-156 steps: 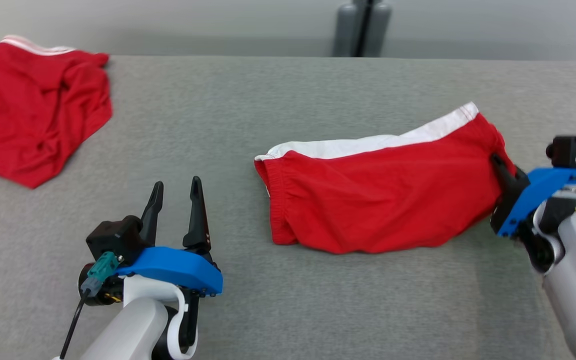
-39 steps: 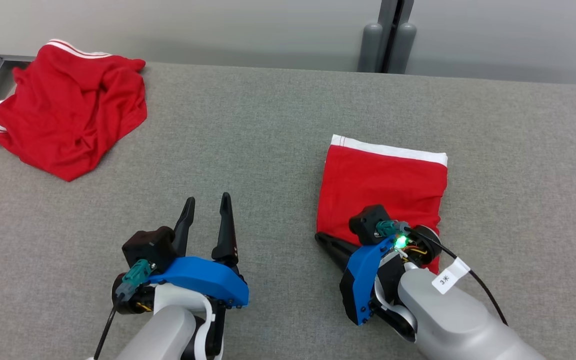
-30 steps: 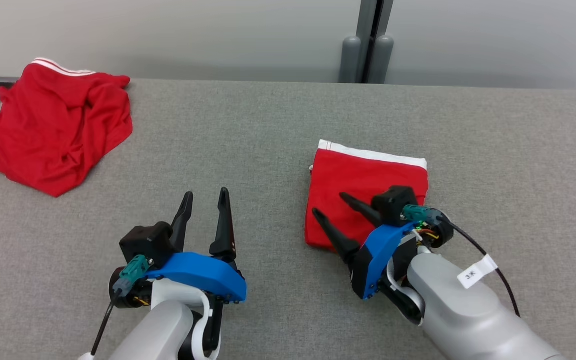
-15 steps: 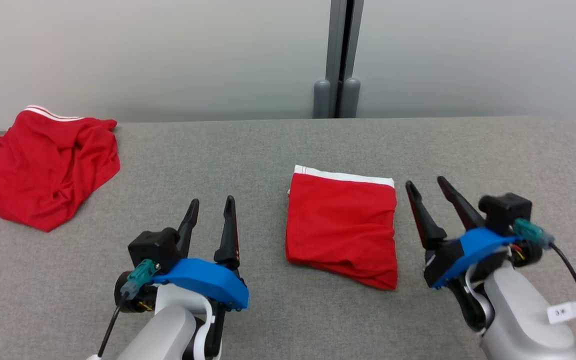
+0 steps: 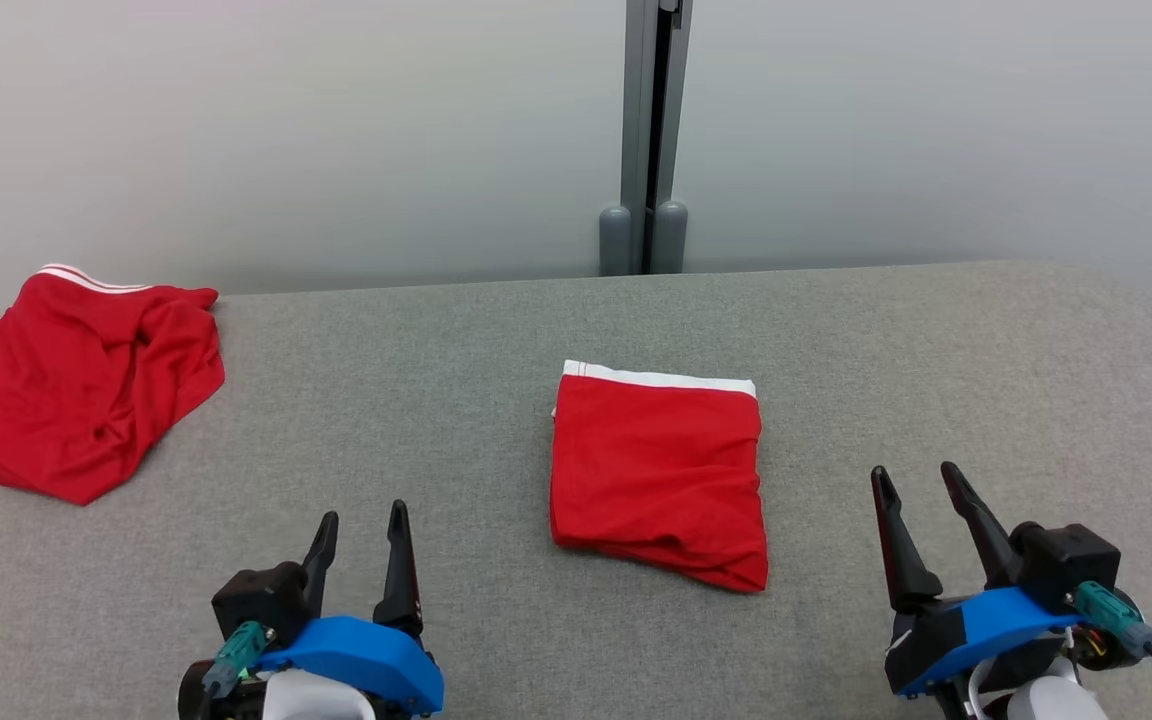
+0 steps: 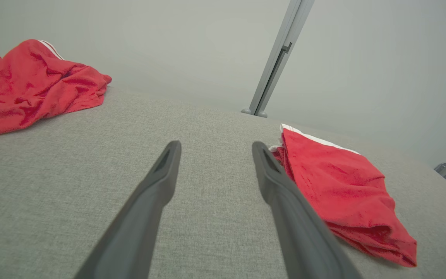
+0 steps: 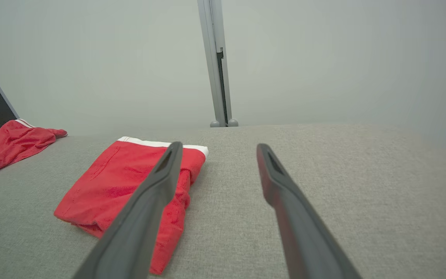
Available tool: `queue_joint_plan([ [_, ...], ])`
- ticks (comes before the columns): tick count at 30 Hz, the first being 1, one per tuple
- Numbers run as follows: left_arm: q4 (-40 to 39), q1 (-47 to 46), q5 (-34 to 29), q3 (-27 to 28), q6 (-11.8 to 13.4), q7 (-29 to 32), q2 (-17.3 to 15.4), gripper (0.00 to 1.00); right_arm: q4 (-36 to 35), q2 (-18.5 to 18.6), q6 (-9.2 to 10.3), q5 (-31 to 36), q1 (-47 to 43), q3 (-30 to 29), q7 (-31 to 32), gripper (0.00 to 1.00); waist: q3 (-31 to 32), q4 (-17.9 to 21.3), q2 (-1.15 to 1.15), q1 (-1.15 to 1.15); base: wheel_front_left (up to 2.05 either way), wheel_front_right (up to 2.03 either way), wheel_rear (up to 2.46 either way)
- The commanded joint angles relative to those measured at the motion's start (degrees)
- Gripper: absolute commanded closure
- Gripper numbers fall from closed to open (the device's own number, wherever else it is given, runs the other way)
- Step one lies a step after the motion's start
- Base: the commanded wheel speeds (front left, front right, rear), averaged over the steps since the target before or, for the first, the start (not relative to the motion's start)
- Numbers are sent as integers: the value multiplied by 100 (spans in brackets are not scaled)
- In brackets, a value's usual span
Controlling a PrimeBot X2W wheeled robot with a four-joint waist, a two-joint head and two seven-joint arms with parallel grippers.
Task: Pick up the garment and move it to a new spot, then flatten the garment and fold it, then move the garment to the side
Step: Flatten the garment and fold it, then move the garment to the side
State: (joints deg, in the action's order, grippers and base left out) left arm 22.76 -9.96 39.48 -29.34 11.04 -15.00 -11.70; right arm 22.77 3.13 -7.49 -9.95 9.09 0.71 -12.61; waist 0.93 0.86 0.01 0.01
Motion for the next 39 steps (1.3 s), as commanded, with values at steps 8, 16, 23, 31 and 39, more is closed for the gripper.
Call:
queue_joint_plan([
  [8, 43, 123, -247, 202, -158, -25, -78, 0, -474, -22, -1, -116, -376, 50, 243, 0, 27, 10, -1, -1, 0, 0, 0],
  [16, 129, 111, -362, 302, -218, -26, -21, 0, -588, -22, -1, -137, -461, 38, 347, 0, 27, -20, -1, -1, 0, 0, 0],
  [23, 163, 99, -402, 366, -238, -26, 20, 0, -597, -23, -1, -160, -484, 30, 431, 0, 21, -22, -1, -1, 0, 0, 0],
  [31, 180, 78, -438, 383, -257, -26, 48, 0, -581, -22, -1, -126, -462, 6, 489, 0, -10, -39, -1, -1, 0, 0, 0],
  [39, 187, -70, -484, 314, -288, -23, 124, 0, -192, -20, -1, 286, 125, -62, 1093, 0, -139, -159, -1, -1, 0, 0, 0],
])
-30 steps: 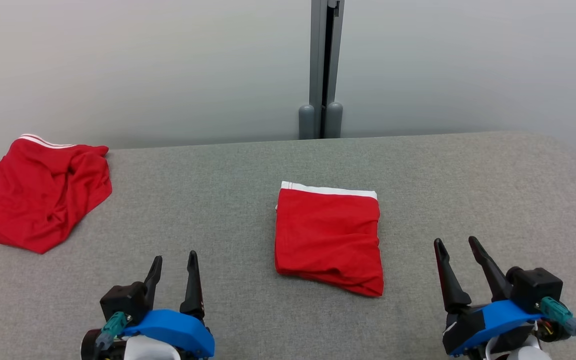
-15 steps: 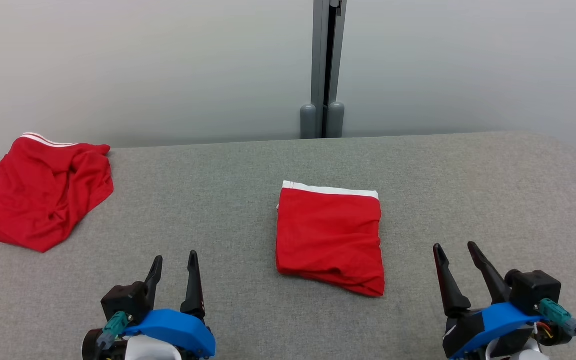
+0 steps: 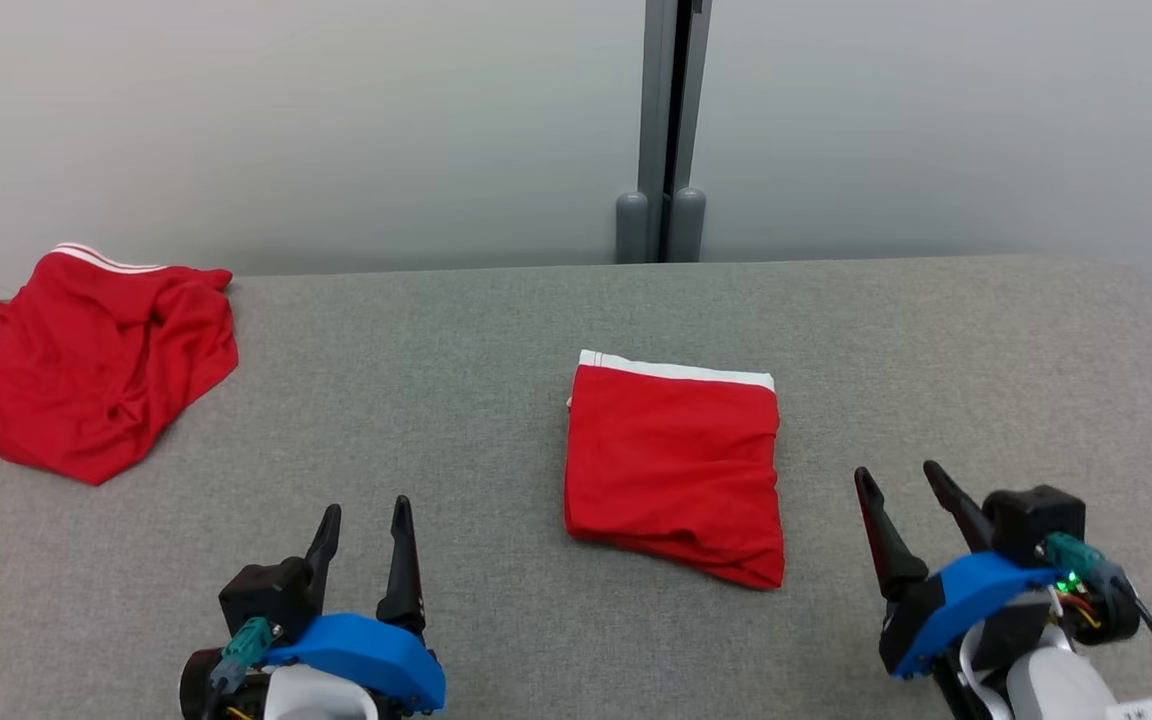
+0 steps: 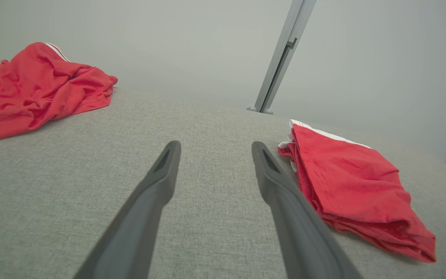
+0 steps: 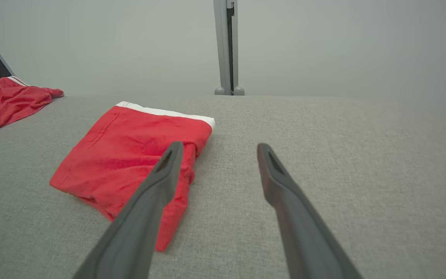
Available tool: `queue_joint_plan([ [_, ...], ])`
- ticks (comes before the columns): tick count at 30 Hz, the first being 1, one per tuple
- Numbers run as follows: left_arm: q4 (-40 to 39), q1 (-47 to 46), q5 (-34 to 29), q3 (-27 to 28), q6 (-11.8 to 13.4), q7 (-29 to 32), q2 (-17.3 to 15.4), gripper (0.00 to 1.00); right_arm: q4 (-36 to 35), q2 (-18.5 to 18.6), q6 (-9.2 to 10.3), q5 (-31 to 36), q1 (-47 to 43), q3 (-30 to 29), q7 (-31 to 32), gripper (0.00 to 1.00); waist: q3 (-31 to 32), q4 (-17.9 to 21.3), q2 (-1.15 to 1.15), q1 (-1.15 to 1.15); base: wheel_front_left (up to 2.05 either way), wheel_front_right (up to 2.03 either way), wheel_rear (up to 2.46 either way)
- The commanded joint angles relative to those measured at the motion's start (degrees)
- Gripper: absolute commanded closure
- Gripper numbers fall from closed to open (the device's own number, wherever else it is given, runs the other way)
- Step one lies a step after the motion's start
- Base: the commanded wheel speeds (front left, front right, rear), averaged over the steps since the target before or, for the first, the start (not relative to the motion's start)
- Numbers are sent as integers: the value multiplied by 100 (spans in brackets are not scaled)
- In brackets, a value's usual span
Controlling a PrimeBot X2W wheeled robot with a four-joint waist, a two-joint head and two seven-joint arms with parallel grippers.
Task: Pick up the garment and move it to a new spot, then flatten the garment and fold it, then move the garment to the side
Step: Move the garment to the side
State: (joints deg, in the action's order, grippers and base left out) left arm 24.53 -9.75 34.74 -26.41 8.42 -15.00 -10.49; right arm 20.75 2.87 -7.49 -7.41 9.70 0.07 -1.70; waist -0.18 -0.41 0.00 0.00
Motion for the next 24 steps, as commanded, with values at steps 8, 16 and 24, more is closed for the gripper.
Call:
queue_joint_plan([
  [8, 63, -282, -53, -121, -137, -23, 123, 0, 764, 6, -1, 186, 1091, -275, 636, 0, -206, -405, 0, 0, 0, 0, 0],
  [16, 173, -398, -91, -167, -220, -24, 239, 0, 1925, 122, -1, 63, 1747, -451, 1240, 0, -386, -882, 0, 0, 0, 0, 0],
  [24, 206, -402, -162, -99, -282, -25, 279, 0, 2842, 225, -1, -132, 2113, -518, 1577, 0, -552, -1163, 0, 0, 0, 0, 0],
])
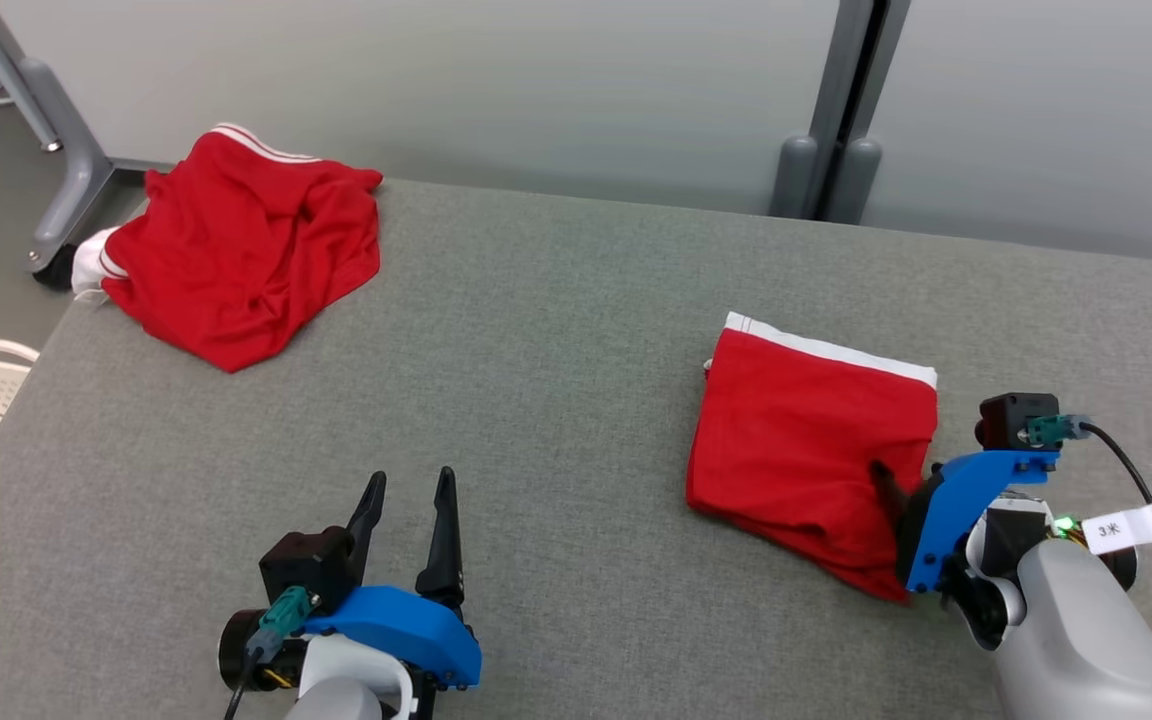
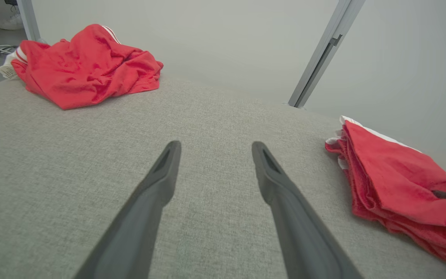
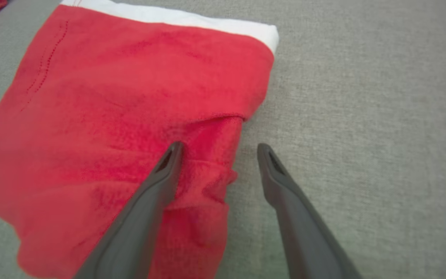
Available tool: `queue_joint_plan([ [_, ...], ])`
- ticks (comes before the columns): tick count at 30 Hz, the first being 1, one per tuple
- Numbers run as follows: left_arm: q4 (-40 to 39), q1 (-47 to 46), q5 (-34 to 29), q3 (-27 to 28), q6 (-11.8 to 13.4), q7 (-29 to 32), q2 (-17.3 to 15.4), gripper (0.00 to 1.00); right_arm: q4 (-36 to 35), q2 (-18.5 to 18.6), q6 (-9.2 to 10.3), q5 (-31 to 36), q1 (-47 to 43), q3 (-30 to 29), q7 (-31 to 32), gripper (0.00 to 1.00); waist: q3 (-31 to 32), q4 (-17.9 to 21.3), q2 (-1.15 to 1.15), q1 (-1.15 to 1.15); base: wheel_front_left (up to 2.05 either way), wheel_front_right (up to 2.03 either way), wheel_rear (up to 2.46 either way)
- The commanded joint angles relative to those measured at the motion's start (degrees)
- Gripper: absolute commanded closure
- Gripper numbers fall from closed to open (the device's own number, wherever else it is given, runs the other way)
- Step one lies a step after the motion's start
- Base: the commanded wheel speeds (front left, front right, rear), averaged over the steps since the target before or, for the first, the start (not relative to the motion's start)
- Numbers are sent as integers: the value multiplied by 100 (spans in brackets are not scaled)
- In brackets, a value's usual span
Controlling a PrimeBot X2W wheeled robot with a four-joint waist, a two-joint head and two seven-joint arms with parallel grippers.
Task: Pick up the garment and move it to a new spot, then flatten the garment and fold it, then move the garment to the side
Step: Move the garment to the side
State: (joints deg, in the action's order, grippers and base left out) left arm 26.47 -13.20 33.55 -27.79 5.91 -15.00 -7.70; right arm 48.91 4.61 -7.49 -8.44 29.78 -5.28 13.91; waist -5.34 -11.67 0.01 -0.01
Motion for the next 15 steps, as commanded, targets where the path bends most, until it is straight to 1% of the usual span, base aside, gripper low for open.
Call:
queue_joint_plan([
  [1, 12, -58, -48, 44, -33, -25, 6, 0, 114, 51, -1, -66, 140, 55, 54, 0, -48, -52, -1, 1, 0, 0, 0],
  [5, 18, -66, -92, 55, -43, -25, 23, 0, 370, 59, -1, -240, 269, 203, 169, 0, -84, -73, -1, 1, 0, 0, 0],
  [6, 22, -74, -101, 59, -52, -25, 27, 0, 442, 68, -1, -301, 316, 266, 195, 2, -96, -76, -1, 1, 0, 0, 0],
  [7, 28, -79, -109, 59, -66, -25, 32, 0, 500, 90, -1, -343, 360, 305, 205, 34, -107, -76, -1, 1, 0, 0, 0],
  [8, 27, -86, -129, 59, -76, -25, 41, 0, 564, 110, -1, -386, 406, 360, 203, 60, -122, -74, -1, 1, 0, 0, 0],
  [9, 23, -99, -147, 57, -88, -25, 47, 0, 612, 131, -1, -414, 457, 423, 187, 69, -145, -68, -1, 1, 0, 0, 0],
  [10, 22, -112, -155, 56, -85, -25, 54, 0, 656, 157, -1, -414, 499, 489, 146, 76, -162, -63, -1, 1, 0, 0, 0],
  [11, 21, -124, -169, 53, -95, -25, 57, 0, 694, 181, -1, -423, 554, 547, 104, 97, -182, -50, -1, 1, 0, 0, 0],
  [12, 22, -135, -194, 47, -109, -25, 61, 0, 721, 202, -1, -435, 599, 597, 63, 100, -196, -35, -1, 1, 0, 0, 0],
  [15, -6, -152, -221, 26, -139, -26, 82, 0, 789, 299, -1, -465, 756, 795, -59, 100, -244, 47, -1, 1, 0, 0, 0],
])
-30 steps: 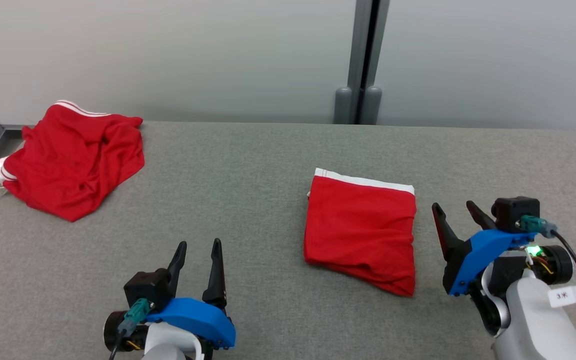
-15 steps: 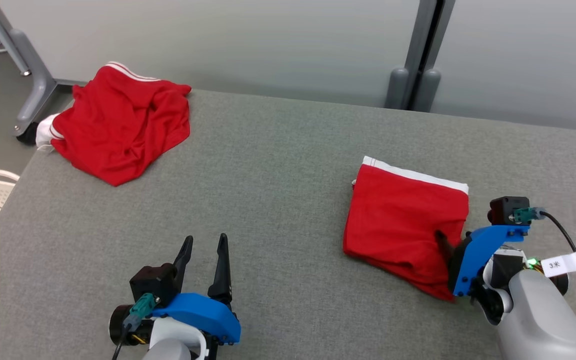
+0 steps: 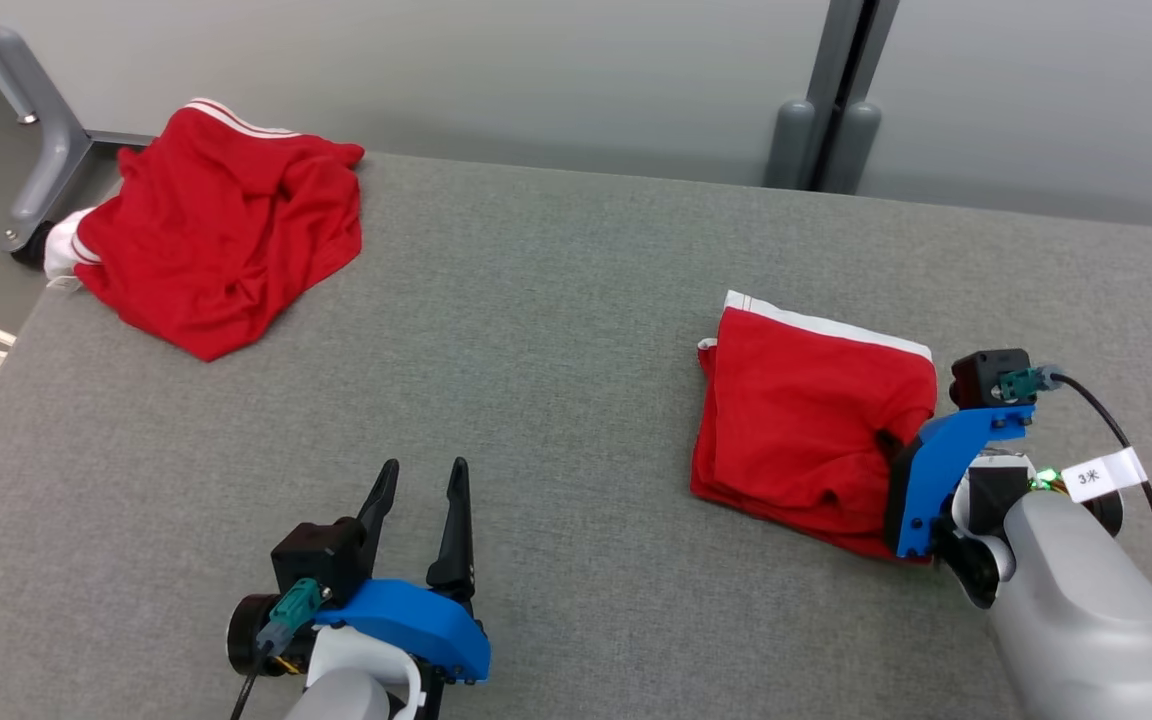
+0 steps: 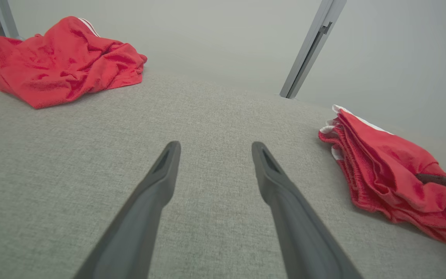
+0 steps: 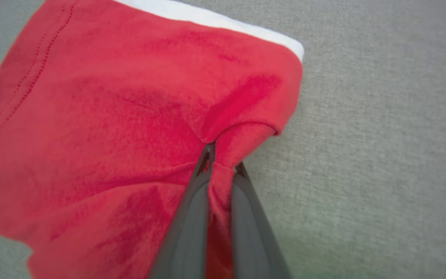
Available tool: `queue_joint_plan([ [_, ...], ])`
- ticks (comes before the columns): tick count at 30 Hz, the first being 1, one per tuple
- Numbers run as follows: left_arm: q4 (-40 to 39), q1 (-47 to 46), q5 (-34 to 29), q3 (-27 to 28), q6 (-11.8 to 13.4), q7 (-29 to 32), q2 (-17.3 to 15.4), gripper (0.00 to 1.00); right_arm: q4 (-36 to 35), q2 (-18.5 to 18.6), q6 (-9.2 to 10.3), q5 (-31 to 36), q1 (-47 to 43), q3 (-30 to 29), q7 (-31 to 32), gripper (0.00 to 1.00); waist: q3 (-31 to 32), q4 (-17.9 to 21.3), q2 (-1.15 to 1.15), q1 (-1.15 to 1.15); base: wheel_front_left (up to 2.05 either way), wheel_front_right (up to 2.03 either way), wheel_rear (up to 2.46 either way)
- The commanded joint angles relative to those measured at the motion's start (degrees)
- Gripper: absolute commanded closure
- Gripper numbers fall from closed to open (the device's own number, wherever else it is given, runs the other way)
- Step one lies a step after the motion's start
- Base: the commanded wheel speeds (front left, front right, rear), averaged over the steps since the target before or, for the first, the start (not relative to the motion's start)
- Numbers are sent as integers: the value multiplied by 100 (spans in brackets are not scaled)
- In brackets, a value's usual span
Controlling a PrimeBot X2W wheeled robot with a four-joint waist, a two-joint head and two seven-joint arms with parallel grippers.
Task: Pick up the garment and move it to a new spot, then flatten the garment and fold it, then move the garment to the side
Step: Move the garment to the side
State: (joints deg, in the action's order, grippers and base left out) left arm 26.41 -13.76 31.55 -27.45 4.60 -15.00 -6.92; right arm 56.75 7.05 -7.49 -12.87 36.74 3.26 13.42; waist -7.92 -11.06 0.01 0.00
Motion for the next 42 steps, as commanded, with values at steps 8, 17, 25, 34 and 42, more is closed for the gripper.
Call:
queue_joint_plan([
  [8, -202, -238, -106, -179, -81, -12, 61, 0, 7, 448, 0, -79, 327, 910, -84, 100, -184, 554, -1, 0, 0, 0, 0],
  [17, -620, -506, -241, -269, -37, 105, -7, 0, -238, 1145, 0, -474, 650, 1432, -279, 100, -625, 1585, -1, 0, 0, 0, 0],
  [25, -1037, -678, -347, -324, 64, 295, -162, 0, -286, 1526, -1, -538, 909, 1415, -497, 100, -1050, 2147, -1, 0, 0, 0, 0],
  [34, -1447, -734, -402, -320, 187, 471, -329, 0, 20, 1741, -1, -201, 1309, 1313, -803, 100, -1353, 2068, -1, 0, 0, 0, 0],
  [42, -1669, -783, -430, -285, 288, 497, -387, 0, 326, 2303, 0, 187, 1884, 1166, -748, 100, -1646, 1642, -1, 0, 0, 0, 0],
])
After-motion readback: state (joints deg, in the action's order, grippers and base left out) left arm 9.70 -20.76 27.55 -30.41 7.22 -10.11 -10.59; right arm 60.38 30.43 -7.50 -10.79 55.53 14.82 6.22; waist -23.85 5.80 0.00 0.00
